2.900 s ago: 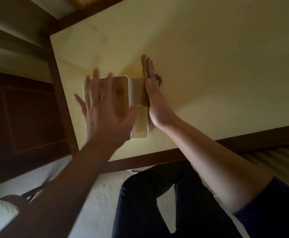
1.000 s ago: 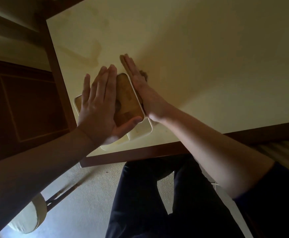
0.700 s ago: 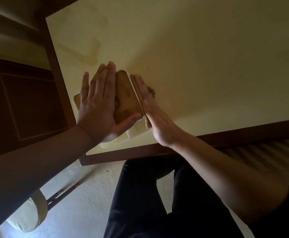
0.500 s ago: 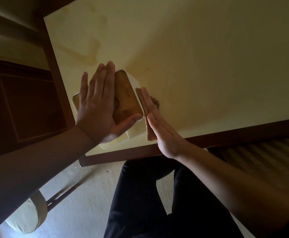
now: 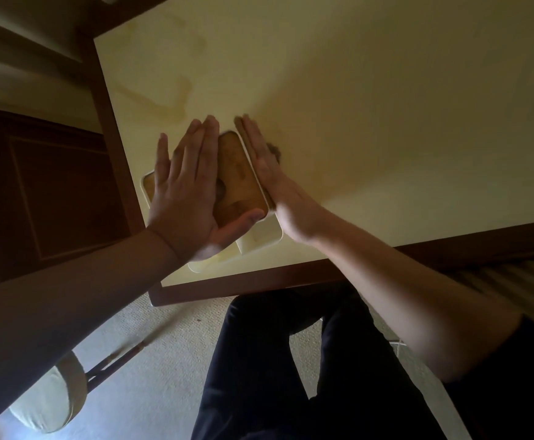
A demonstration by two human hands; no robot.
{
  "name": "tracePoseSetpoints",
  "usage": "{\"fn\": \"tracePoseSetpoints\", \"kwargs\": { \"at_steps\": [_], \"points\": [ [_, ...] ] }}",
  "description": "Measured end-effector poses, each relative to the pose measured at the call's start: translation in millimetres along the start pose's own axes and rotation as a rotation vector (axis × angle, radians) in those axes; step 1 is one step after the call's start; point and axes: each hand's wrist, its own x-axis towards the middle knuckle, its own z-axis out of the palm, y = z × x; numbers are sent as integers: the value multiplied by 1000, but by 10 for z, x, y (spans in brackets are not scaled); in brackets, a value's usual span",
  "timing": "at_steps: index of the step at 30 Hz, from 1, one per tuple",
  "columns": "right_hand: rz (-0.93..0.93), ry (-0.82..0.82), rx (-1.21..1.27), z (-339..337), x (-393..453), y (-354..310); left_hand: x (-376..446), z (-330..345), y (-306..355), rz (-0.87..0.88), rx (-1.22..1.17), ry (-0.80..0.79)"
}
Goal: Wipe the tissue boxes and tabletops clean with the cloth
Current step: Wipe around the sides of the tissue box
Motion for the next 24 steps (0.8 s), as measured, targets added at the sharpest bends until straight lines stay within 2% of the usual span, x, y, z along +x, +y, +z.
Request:
{"fn": "tracePoseSetpoints", "kwargs": {
  "at_steps": [6,9,13,18,24],
  "points": [
    [86,-37,-3,85,-792,181,5,21,-7,-7,-6,12],
    [97,-35,21,84,-690,172,3,24,-6,-2,-1,16],
    [15,-28,32,39,-145,137,6,19,0,-4,-10,20],
    [-51,12,-65,-65,507,-8,-2,-1,29,1,0,32],
    [-23,-35,26,21,-74,128,-5,15,18,2,-3,44]
  ]
}}
